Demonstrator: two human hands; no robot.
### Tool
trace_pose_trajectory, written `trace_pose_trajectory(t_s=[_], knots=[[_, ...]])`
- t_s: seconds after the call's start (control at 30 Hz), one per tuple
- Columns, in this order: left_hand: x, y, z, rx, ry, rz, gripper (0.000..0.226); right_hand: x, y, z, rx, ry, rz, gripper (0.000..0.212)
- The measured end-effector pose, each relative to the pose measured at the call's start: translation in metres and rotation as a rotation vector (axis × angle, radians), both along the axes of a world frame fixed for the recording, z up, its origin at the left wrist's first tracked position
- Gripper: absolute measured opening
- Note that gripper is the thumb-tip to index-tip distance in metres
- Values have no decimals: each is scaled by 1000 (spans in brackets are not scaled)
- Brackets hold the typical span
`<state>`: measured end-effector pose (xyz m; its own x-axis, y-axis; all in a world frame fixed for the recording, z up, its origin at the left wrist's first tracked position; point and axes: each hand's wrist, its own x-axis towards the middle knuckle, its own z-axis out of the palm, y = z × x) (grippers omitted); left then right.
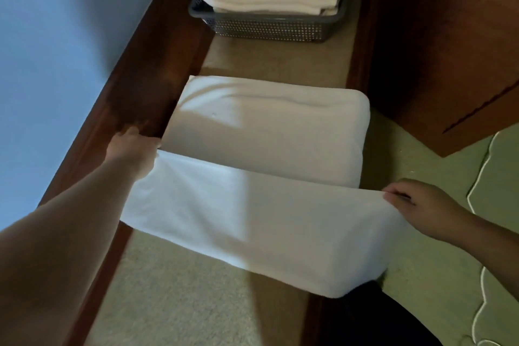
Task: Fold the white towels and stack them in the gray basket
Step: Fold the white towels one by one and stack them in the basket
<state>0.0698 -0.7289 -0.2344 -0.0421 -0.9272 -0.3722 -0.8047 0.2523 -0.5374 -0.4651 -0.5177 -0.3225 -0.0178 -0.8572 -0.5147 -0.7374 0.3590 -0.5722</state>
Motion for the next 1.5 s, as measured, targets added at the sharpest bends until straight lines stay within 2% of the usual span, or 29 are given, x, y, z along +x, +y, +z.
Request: trace_pose_trajectory(t_s=[0.13, 0.33, 0.57, 0.8, 0.87, 0.93, 1.0, 1.1, 1.3, 1.5], knots=[[-2, -7, 2, -72, -40, 23, 26, -2, -12, 2, -60, -3, -35, 11], [-6, -5, -12, -9, -105, 50, 31, -6, -20, -7, -21, 26, -6, 13], [9, -12, -24, -45, -51, 94, 22, -10, -24, -14, -15, 68, -3, 7], [3, -9, -29, -132, 106, 215, 35, -5, -22, -14, -29, 93, -20, 9], [-6, -4, -35, -86, 156, 161, 52, -4, -21, -15, -24, 86, -45, 10], [-23, 3, -43, 67, 272, 51, 67, -4, -21, -16, -4, 77, -44, 10], [-43, 11, -54, 195, 387, -64, 70, -2, -20, -15, 24, 71, -25, 11], [-62, 15, -66, 197, 413, -44, 63, 0, -20, -11, 68, 73, 17, 9], [-67, 0, -64, 176, 182, -58, 30, 2, -27, -2, 42, 153, 53, 12], [-55, -15, -57, 75, 153, -99, 23, 5, -27, 7, 11, 171, 30, 12]])
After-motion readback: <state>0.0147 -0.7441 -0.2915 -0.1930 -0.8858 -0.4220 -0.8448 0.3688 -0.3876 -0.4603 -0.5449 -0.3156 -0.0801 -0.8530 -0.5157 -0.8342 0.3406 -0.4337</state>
